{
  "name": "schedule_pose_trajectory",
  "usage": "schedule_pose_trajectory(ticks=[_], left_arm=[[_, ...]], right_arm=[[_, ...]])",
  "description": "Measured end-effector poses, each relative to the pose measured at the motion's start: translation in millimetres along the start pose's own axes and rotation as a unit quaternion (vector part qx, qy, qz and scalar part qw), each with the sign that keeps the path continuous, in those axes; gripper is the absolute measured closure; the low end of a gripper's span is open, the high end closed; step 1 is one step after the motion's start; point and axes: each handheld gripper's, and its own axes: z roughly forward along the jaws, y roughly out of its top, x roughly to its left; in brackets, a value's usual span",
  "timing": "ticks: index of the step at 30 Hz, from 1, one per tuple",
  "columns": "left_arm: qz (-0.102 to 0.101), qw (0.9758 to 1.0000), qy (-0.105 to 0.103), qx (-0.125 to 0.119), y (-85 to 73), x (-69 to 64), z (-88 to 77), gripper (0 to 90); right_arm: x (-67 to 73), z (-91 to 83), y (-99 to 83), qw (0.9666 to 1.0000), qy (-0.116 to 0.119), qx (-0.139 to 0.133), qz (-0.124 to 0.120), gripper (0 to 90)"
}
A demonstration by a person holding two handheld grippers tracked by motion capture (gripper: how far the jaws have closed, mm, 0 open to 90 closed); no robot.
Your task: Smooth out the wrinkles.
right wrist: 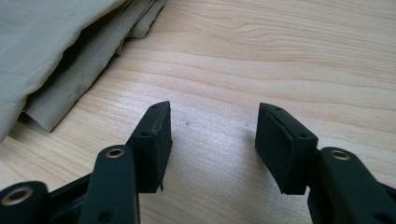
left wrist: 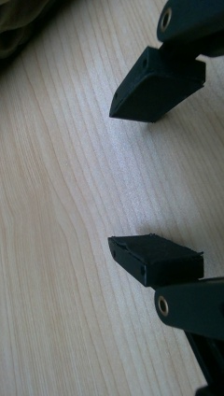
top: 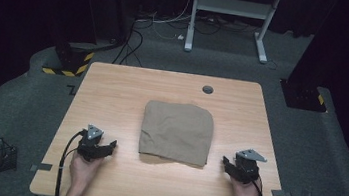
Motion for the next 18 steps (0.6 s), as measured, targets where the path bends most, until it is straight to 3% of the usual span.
schedule_pose_trajectory(ticks=[18], left_arm=[[-0.003, 1.0000, 0.003, 0.002, -0.2, -1.6, 0.0, 28.7]], right_arm=[[-0.6, 0.5, 0.1, 0.9999, -0.008, 0.003, 0.008, 38.0]])
